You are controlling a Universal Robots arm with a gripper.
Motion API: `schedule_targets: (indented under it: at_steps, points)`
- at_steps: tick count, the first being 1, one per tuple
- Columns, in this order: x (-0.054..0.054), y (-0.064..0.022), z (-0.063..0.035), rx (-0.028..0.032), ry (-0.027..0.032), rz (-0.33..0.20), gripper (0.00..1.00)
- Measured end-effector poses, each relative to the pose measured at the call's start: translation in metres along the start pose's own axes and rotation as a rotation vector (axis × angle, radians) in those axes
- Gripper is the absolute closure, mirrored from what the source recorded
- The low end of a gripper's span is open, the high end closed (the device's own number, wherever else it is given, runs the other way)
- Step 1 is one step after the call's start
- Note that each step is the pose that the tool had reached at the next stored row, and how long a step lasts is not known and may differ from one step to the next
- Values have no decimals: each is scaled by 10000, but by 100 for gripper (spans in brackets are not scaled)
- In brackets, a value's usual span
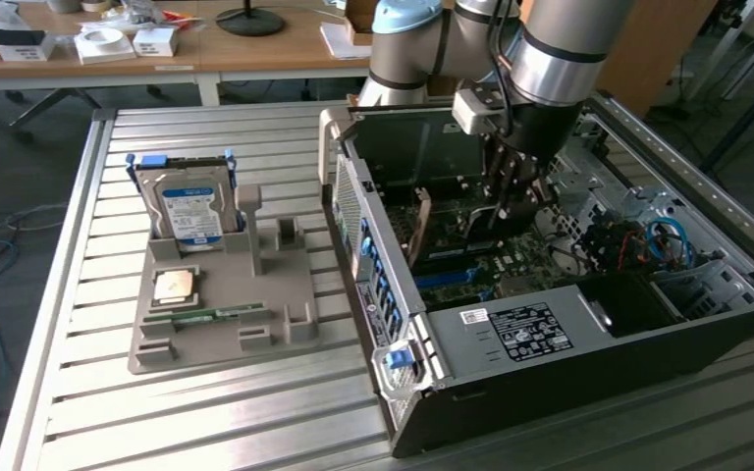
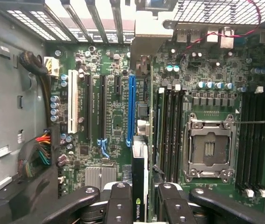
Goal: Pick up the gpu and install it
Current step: 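Insert the gpu into the slot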
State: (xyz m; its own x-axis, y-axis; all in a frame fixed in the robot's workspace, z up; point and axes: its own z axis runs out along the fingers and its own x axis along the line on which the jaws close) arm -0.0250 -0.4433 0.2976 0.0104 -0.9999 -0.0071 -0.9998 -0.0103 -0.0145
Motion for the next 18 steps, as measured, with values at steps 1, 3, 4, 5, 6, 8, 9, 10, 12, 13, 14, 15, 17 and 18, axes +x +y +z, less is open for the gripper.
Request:
schedule_targets:
  at_steps: [1,3,4,5,6,8,9,10,12,13,14,15,17,18]
  points:
    - [0,2,11,0,0,6,74]
    - [0,6,27,-1,1,45,74]
    - [0,8,33,0,2,75,74]
    - [0,9,39,1,2,103,74]
    - [0,11,44,1,3,135,74]
    - [0,15,55,2,4,230,74]
    - [0,15,58,2,4,278,74]
    - [0,17,62,2,6,336,74]
    - [2,17,64,2,6,361,74]
    - [5,18,66,3,4,363,74]
    - [8,18,67,2,5,364,74]
    - [13,18,67,2,6,363,74]
    - [26,17,68,2,6,361,74]
    - [35,17,68,2,6,360,74]
